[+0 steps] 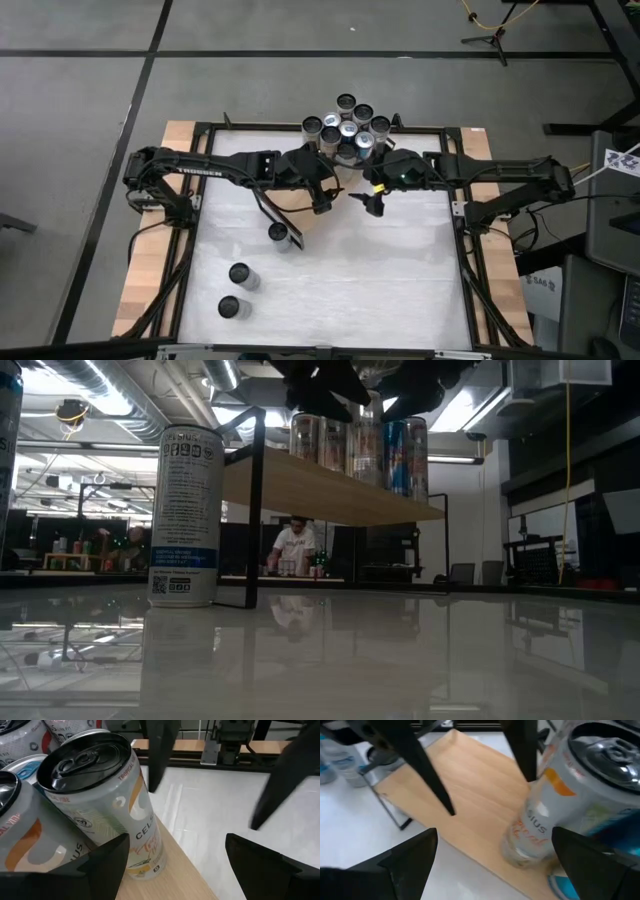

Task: Place canned beverage on shelf
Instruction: Put the white-yellow soda can on the shelf aligned with the other white-yellow soda cans, then put the white-blue soda can on the shelf

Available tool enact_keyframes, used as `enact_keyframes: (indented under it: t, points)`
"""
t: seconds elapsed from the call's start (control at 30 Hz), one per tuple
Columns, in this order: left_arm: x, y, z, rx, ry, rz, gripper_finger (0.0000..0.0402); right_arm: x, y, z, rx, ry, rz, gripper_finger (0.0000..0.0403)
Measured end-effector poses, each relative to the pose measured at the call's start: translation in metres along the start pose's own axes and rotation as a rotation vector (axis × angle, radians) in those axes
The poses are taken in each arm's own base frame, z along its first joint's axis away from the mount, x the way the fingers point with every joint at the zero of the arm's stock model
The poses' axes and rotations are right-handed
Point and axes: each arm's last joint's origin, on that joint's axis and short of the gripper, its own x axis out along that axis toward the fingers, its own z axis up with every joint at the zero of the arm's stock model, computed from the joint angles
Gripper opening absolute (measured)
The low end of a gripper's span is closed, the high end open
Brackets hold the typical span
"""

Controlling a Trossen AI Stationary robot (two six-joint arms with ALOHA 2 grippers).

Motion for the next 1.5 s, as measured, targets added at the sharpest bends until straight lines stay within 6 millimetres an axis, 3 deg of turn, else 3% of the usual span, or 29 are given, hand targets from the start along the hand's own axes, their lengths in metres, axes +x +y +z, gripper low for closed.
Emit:
enact_keyframes:
  t: [0.83,1.03,1.23,1.5]
  points:
    - [-0.006,-0.001,0.001,0.004,-0.006,0.006,0.0322,-0.001,-0.002,0.000,-0.008,0.002,-0.057,0.0388]
    - [-0.038,-0.007,0.005,0.014,0.002,0.017,0.0322,-0.001,-0.001,-0.001,-0.010,0.007,-0.038,0.0388]
    - [-0.078,-0.027,0.005,-0.051,0.007,-0.074,0.0322,-0.001,0.000,-0.001,-0.009,0.007,0.000,0.0388]
    - [-0.123,-0.060,-0.020,-0.181,0.194,-0.161,0.0322,-0.001,0.001,-0.001,-0.009,0.005,0.033,0.0388]
